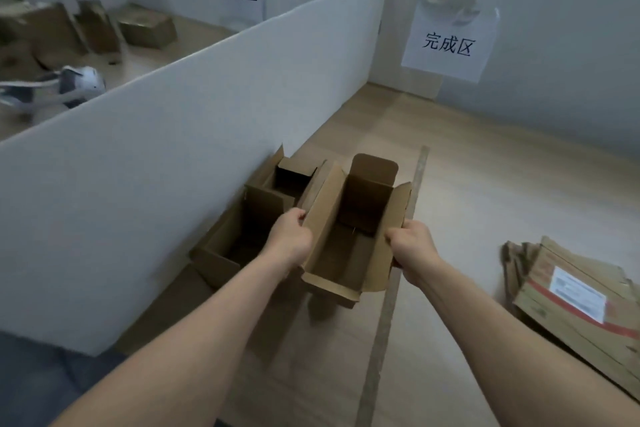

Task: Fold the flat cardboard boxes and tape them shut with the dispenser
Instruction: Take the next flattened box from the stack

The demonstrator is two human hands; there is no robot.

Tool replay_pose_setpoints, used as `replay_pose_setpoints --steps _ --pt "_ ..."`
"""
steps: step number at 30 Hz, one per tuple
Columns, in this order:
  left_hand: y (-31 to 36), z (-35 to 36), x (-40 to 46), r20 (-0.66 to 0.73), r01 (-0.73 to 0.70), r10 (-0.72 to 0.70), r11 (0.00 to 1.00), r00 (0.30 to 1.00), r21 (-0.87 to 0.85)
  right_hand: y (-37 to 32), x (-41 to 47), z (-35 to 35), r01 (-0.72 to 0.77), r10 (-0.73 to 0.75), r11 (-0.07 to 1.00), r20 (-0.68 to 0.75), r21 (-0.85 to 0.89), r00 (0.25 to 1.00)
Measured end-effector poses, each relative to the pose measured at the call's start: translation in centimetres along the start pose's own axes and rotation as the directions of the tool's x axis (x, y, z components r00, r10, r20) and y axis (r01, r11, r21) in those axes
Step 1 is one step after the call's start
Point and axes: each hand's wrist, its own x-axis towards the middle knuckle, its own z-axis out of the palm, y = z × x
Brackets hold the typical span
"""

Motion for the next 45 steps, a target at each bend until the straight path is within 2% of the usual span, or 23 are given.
replay_pose_setpoints --steps 3,6,8,14,18,21,23,26,28,29,32,34,36,38,39,41,45 --pt "0.8 0.1 1.9 -0.039 -0.108 0.116 0.981 0.993 0.162 -1.3 2.6 1.1 -0.008 0.008 1.000 -0.034 -0.021 0.999" --pt "1.4 0.3 3.6 -0.087 -0.209 0.250 0.919 0.964 0.334 -2.0 5.2 1.9 0.003 -0.005 1.000 -0.064 -0.029 0.998" --pt "1.5 0.6 4.8 -0.069 -0.249 0.302 0.877 0.951 0.411 -2.3 6.5 2.3 0.010 -0.011 1.000 -0.075 -0.013 0.997" --pt "1.5 1.7 7.2 0.016 -0.251 0.289 0.802 0.957 0.543 -1.7 7.9 3.6 0.008 -0.006 0.997 -0.028 0.075 1.000" --pt "1.9 1.8 7.5 0.011 -0.233 0.271 0.806 0.962 0.544 -1.0 7.3 2.6 0.003 -0.003 0.993 0.001 0.118 1.000" --pt "2.9 1.9 7.0 -0.009 -0.263 0.322 0.788 0.947 0.556 -0.1 6.4 0.7 0.002 -0.002 0.990 -0.003 0.141 1.000" --pt "4.2 2.6 5.9 -0.026 -0.346 0.449 0.723 0.893 0.597 1.1 5.7 -1.3 0.025 -0.021 0.990 -0.030 0.138 0.999" --pt "7.1 5.5 3.1 -0.032 -0.550 0.676 0.625 0.736 0.554 3.7 5.0 -5.2 0.054 -0.041 0.991 -0.108 0.119 0.993" --pt "8.8 9.2 0.9 0.007 -0.662 0.760 0.560 0.649 0.498 5.9 4.5 -8.6 0.050 -0.035 0.994 -0.152 0.094 0.988" --pt "9.5 11.5 -0.2 0.043 -0.694 0.769 0.550 0.638 0.465 7.0 4.2 -10.6 0.054 -0.040 0.995 -0.170 0.080 0.985" --pt "10.2 19.0 -2.8 0.175 -0.692 0.684 0.621 0.708 0.369 11.0 3.1 -17.3 0.103 -0.105 0.994 -0.247 -0.021 0.963" --pt "9.7 24.1 -4.1 0.261 -0.648 0.593 0.680 0.761 0.343 14.3 2.4 -22.3 0.135 -0.193 0.970 -0.303 -0.202 0.933" --pt "9.1 28.8 -5.7 0.317 -0.585 0.494 0.729 0.809 0.356 18.3 1.8 -27.0 0.116 -0.269 0.869 -0.261 -0.482 0.927" --pt "8.5 33.0 -7.3 0.324 -0.498 0.393 0.782 0.861 0.375 22.4 1.5 -31.0 0.044 -0.239 0.685 -0.168 -0.727 0.956" --pt "8.2 34.9 -7.9 0.315 -0.451 0.344 0.805 0.884 0.386 24.3 1.3 -32.8 0.001 -0.177 0.626 -0.141 -0.780 0.974" --pt "7.9 38.1 -8.8 0.300 -0.387 0.278 0.824 0.913 0.414 27.6 1.4 -35.7 -0.051 -0.088 0.574 -0.123 -0.817 0.989" --pt "7.3 42.3 -9.3 0.325 -0.356 0.209 0.788 0.922 0.502 31.0 2.3 -38.6 -0.102 -0.027 0.579 -0.144 -0.809 0.989"
